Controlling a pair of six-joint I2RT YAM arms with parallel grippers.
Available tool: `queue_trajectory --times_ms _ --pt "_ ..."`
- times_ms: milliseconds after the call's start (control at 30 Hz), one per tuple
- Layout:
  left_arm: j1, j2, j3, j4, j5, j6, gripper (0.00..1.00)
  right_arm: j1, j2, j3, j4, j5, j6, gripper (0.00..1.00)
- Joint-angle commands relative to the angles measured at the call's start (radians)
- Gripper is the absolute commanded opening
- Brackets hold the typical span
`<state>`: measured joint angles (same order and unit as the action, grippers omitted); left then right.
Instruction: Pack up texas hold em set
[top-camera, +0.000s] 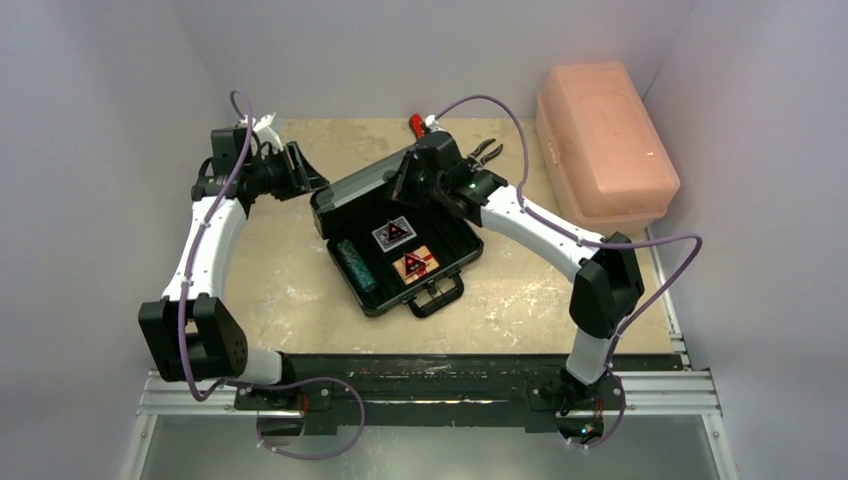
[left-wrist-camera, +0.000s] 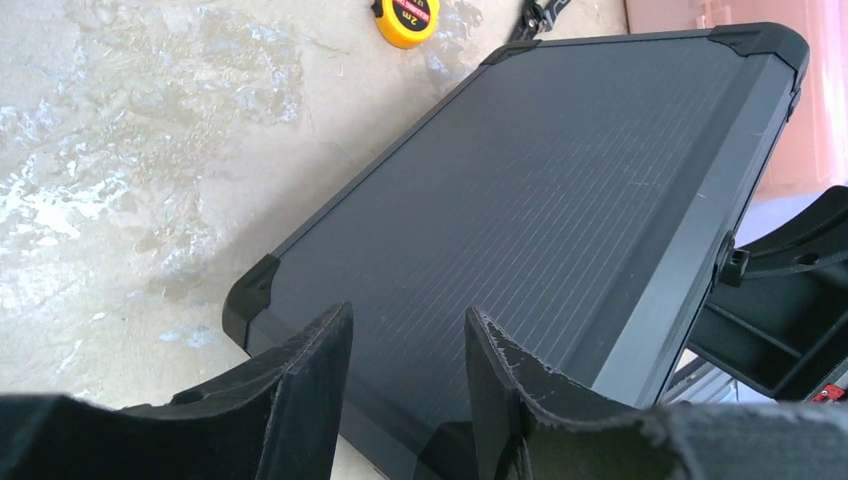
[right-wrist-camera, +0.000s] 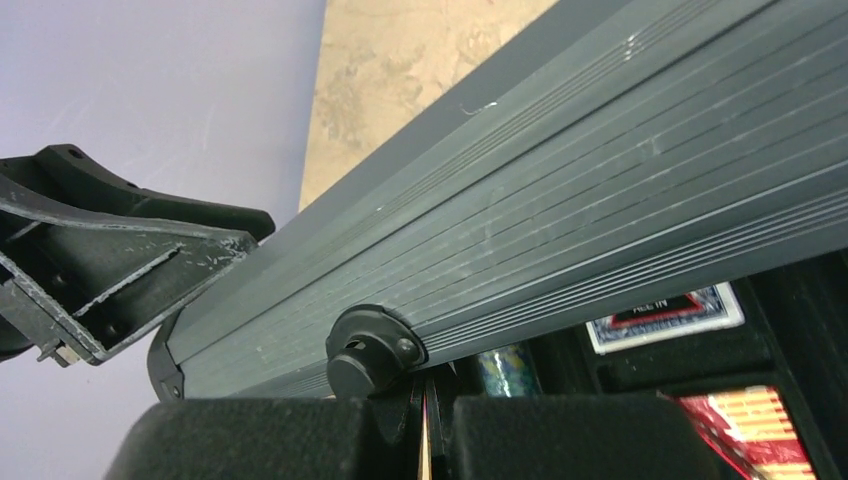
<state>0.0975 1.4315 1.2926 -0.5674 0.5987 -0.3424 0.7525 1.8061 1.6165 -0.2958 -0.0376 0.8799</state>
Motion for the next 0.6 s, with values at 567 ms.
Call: queue_trajectory --times_ms 567 --pt "-0.062 -0.225 -0.367 0.041 0.014 -0.062 0.45 -0.002 -0.245 -0.355 0.098 0.061 0.051 0.0"
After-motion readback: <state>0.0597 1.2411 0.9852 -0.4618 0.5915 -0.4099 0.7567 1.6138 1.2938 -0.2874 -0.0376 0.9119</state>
